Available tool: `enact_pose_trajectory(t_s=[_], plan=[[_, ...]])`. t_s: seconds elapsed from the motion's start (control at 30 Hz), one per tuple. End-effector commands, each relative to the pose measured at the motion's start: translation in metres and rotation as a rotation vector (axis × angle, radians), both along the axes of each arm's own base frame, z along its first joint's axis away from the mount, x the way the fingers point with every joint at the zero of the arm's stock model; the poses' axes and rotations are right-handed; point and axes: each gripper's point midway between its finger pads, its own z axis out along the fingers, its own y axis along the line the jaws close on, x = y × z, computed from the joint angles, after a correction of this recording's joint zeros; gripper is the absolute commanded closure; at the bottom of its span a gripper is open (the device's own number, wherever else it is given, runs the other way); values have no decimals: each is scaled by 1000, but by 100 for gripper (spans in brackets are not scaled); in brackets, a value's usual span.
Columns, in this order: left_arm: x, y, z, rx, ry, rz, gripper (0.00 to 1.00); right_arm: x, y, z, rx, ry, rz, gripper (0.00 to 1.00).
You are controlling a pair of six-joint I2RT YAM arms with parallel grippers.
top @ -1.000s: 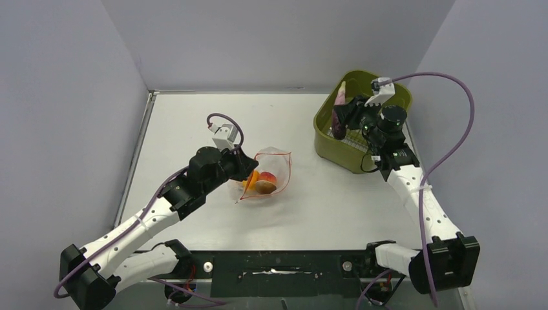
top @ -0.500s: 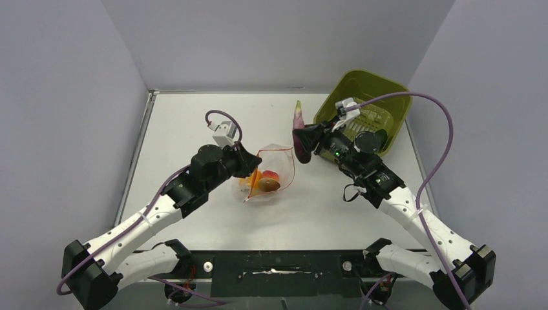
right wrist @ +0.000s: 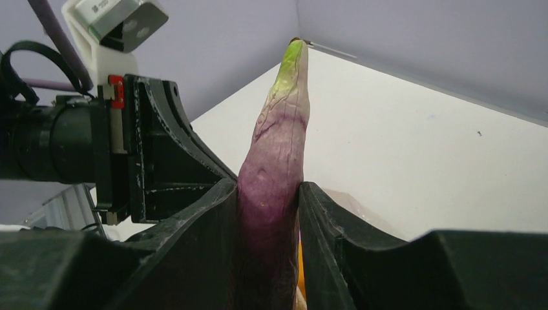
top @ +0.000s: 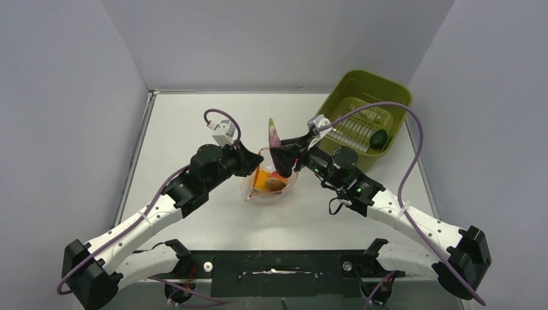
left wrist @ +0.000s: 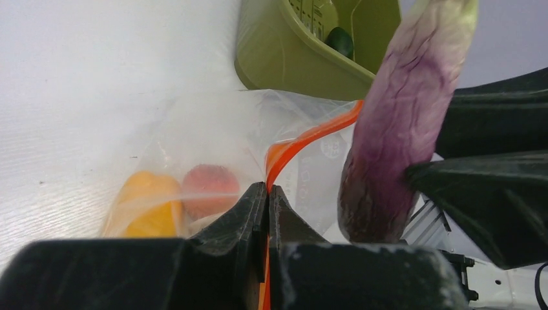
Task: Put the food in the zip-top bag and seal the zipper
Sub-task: Place the fake vegetable in the zipper food storage bag.
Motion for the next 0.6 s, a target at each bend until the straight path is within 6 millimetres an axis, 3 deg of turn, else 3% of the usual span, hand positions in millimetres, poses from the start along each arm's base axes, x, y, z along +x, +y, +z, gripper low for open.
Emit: enact_pose_trajectory(t_s=[0.0, 0.23, 0.57], plan=[[6, -7, 42, -105, -89, -9, 100, -2, 7, 13, 12, -122, 15, 78], [5, -7, 44, -114, -89, -11, 100, -11, 14, -18, -49, -138, 75, 76], [2, -10, 45, -124, -98, -35, 100, -28, 17, -45, -203, -291, 197, 73]])
